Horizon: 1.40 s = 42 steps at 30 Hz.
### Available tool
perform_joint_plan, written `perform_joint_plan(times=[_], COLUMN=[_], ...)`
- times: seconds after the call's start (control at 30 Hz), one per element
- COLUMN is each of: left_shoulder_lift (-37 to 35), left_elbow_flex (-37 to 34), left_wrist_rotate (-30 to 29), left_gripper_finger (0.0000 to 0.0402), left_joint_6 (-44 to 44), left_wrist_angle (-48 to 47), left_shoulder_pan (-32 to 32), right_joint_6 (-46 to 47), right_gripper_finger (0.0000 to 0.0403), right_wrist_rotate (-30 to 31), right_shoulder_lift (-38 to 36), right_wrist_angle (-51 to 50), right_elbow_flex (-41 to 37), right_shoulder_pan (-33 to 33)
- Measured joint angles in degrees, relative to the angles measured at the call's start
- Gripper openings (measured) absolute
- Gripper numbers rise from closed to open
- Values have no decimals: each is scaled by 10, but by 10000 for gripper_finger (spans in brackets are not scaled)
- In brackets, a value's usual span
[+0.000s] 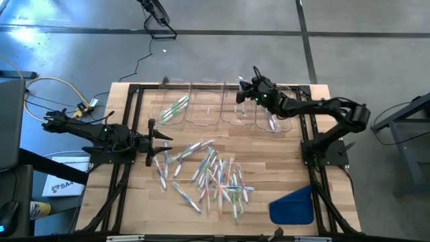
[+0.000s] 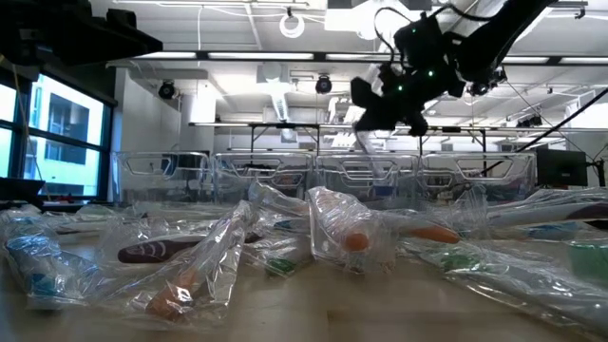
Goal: Pick & Place Toothbrushes
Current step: Put the blue toothbrush into the middle right transparent bin
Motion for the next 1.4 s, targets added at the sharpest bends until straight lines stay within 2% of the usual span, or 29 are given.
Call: perform_joint_plan(times=[0.33, 0.77, 0.93, 1.13, 1.27, 1.4], left_shoulder_lift=[0, 0, 0, 0, 0, 0], left_elbow_flex=[0, 0, 0, 0, 0, 0], left_wrist_rotate=[0, 0, 0, 0, 0, 0], left_gripper_finger=[159, 159, 159, 159, 159, 159], left_joint_6=[0, 0, 0, -2, -5, -17], left_wrist_angle=[0, 0, -1, -1, -1, -2], left_shoulder_pan=[0, 0, 0, 0, 0, 0], right_joint_6=[59, 87, 86, 74, 74, 69], right_gripper_finger=[4, 4, 4, 5, 25, 63], right_wrist_rotate=[-78, -132, -131, -108, -105, -126], right_shoulder_lift=[52, 66, 66, 66, 66, 66], right_wrist_angle=[-7, -103, -141, -133, -111, -94], right_elbow_flex=[0, 0, 0, 0, 0, 0], right_shoulder_pan=[-36, -41, -41, -41, -41, -41])
